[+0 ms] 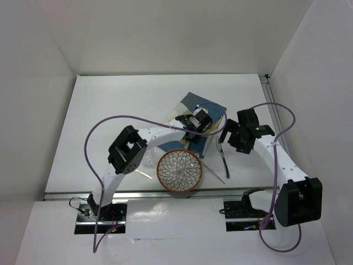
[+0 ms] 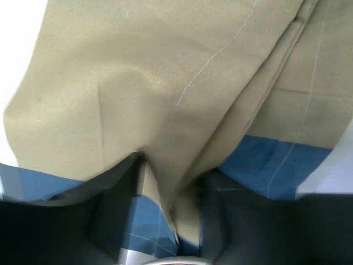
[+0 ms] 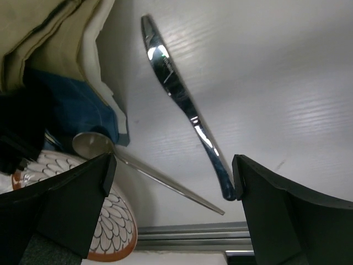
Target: Set the dinner table for one person
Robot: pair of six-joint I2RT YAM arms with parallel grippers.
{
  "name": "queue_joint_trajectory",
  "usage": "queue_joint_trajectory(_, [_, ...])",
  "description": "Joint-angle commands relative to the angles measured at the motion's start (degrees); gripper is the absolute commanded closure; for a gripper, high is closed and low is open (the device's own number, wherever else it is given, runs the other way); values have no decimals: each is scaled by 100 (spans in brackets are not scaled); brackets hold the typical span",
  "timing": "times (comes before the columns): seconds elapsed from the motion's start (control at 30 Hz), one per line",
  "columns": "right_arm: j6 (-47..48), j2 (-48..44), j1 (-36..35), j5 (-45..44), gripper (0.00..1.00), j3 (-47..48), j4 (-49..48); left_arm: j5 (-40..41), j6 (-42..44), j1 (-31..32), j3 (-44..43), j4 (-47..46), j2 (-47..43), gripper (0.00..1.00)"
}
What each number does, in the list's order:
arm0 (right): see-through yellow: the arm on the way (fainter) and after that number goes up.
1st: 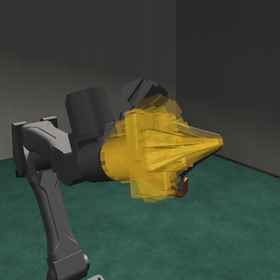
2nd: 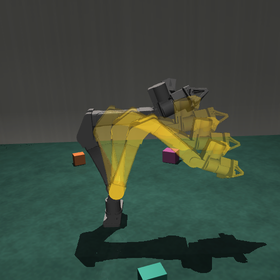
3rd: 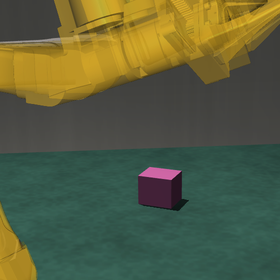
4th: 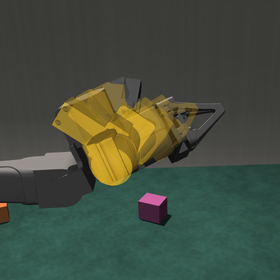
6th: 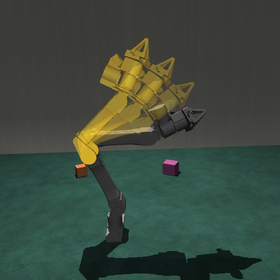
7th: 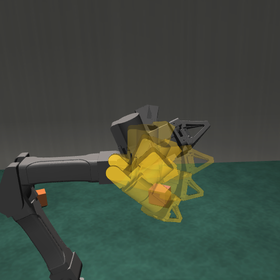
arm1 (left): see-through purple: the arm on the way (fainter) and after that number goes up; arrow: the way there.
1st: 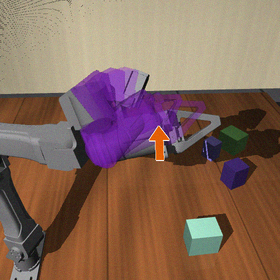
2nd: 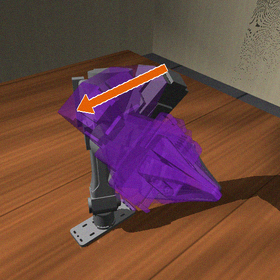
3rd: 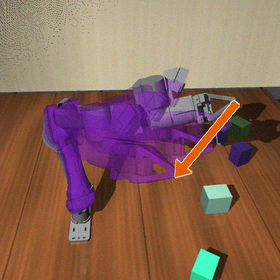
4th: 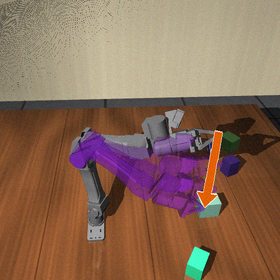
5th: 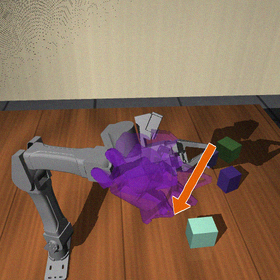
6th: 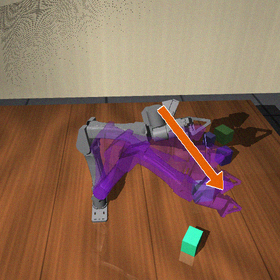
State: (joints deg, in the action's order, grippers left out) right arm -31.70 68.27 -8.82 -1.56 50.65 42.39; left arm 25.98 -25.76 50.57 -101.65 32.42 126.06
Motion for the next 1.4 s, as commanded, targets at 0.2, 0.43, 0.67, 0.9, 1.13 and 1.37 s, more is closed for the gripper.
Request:
queue_joint_trajectory(0.2, [-46, -578, 38, 1843, 1, -767, -1460, 75, 45, -143, -426, 220, -204, 59])
queue_joint_trajectory(0.43, [-169, -139, 38, 2247, 7, -934, -2147, -792, 281, -670, -1295, 668, -372, 100])
queue_joint_trajectory(0.67, [-169, 810, 38, 2687, 15, -688, -2700, -2208, 466, -1619, -1859, 915, -722, 100])
queue_joint_trajectory(0.9, [-512, 1758, -207, 2294, 16, -267, -2754, -3256, 335, -2270, -1701, 853, -846, 100])
queue_joint_trajectory(1.13, [-819, 2505, -515, 1774, 21, -30, -2789, -3748, 230, -2656, -1648, 748, -846, 100])
queue_joint_trajectory(1.37, [-1031, 3306, -823, 1089, 40, 454, -2675, -4143, 229, -3079, -1920, 800, -793, 100])
